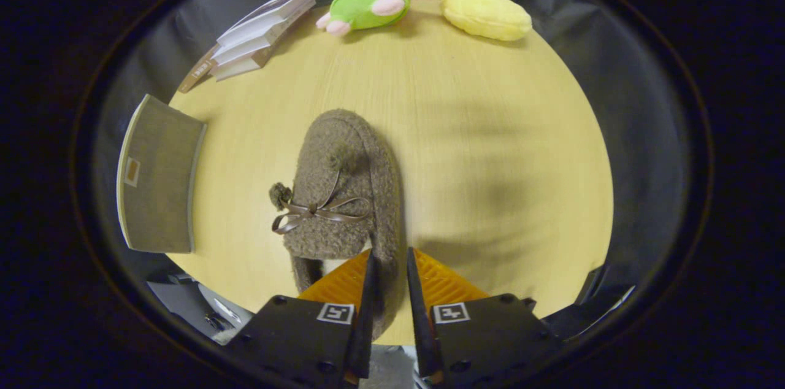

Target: Open the storage box then place both shoes into the box .Put the left shoe in first, then the right shoe, with the right side of both shoes facing outward in a uniform manner.

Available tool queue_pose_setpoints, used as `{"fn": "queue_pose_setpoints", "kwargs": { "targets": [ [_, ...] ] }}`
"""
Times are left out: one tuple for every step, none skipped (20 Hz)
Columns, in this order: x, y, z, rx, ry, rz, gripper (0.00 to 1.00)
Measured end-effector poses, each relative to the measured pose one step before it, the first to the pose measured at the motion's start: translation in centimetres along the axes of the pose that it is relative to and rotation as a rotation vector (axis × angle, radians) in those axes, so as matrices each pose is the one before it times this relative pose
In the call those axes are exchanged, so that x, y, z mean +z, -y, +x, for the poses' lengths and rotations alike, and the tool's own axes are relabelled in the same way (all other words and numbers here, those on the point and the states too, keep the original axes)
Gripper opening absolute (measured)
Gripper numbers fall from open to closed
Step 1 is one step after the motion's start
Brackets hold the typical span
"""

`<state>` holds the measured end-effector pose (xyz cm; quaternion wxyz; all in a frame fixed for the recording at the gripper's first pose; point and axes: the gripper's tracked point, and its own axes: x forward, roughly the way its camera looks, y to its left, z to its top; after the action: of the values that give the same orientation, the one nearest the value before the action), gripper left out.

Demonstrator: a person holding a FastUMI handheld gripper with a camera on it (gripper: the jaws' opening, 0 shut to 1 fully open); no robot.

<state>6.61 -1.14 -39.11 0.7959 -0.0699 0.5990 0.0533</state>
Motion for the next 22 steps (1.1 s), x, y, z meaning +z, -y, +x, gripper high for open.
{"fn": "queue_pose_setpoints", "kwargs": {
  "targets": [
    [0.056, 0.239, 0.456, 0.00276, -0.00819, -0.01064, 0.24],
    [-0.150, -0.046, 0.169, 0.00101, -0.00557, -0.00817, 0.24],
    [-0.031, -0.096, 0.199, 0.00265, -0.00656, -0.01039, 0.24],
    [-0.120, 0.103, 0.053, -0.00042, -0.00539, -0.00677, 0.24],
    [-0.002, -0.091, 0.074, -0.00011, -0.00417, 0.00241, 0.25],
    [-0.089, -0.070, 0.090, -0.00471, -0.00296, 0.00152, 0.25],
    [0.078, 0.061, -0.123, 0.00004, -0.00372, -0.00285, 0.17],
    [-0.091, 0.017, 0.016, -0.00157, -0.00129, -0.00009, 0.17],
    [0.014, 0.015, -0.055, 0.00239, -0.00746, 0.01065, 0.17],
    [0.092, -0.083, 0.009, 0.00404, -0.00247, 0.04512, 0.14],
    [-0.156, -0.004, -0.138, 0.01373, -0.01423, 0.06613, 0.10],
    [0.013, -0.209, 0.054, 0.03196, -0.00478, 0.08381, 0.07],
    [-0.161, -0.233, -0.347, 0.04151, -0.00657, 0.06528, 0.03],
    [-0.221, -0.004, -0.233, 0.03395, -0.00161, 0.05300, 0.04],
    [-0.154, -0.084, -0.174, 0.02643, 0.00187, 0.04027, 0.04],
    [-0.009, -0.256, -0.075, 0.02169, 0.00372, 0.02903, 0.04],
    [-0.081, -0.335, -0.211, 0.01904, 0.00411, 0.02522, 0.04],
    [0.076, -0.315, 0.118, 0.02303, 0.00457, 0.02055, 0.04],
    [0.066, -0.590, -0.229, 0.02244, 0.00791, 0.01221, 0.04],
    [-0.131, -0.832, -0.609, 0.02294, 0.00973, 0.00557, 0.04],
    [-0.156, -0.919, -0.600, 0.02179, 0.00757, 0.00615, 0.04],
    [-0.121, -1.066, -0.674, 0.02349, 0.00833, 0.00521, 0.03]
  ]
}}
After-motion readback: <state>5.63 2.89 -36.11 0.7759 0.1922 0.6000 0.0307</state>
